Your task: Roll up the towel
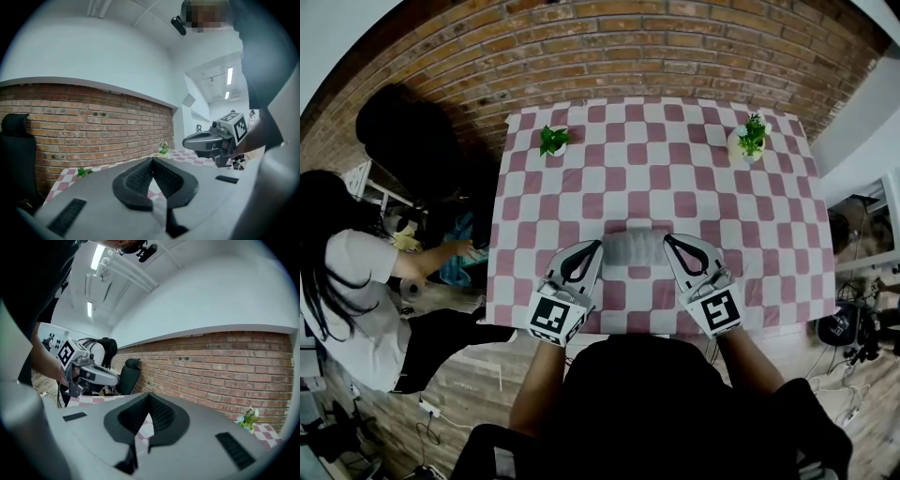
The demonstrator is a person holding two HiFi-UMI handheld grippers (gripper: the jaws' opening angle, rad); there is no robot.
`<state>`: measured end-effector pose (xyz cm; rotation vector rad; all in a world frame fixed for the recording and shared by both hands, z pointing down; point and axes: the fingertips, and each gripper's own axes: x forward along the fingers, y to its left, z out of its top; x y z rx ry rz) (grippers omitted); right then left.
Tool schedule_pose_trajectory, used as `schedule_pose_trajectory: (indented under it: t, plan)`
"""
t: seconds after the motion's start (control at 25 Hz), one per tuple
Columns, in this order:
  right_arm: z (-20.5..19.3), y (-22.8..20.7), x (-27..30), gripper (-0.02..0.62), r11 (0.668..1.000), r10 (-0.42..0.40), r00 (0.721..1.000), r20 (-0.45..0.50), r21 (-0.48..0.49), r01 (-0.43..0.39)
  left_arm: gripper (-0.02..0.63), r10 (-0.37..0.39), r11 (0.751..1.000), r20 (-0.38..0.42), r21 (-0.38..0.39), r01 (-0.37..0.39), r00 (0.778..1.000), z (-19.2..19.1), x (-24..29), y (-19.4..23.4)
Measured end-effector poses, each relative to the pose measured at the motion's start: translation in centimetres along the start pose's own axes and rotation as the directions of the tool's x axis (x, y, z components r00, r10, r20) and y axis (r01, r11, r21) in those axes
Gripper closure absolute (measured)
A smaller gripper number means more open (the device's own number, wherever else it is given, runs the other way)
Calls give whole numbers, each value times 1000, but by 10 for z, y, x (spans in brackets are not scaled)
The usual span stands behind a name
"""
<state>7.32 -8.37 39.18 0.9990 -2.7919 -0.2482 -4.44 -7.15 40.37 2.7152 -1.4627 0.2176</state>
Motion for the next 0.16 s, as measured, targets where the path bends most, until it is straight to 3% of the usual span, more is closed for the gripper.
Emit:
schedule_pose_trajectory:
  t: [0.16]
  plan:
    - [-1, 0, -3, 597, 1000, -7, 1000, -3, 9, 7, 611, 4, 1000, -9, -6, -4, 1000, -4, -3, -2]
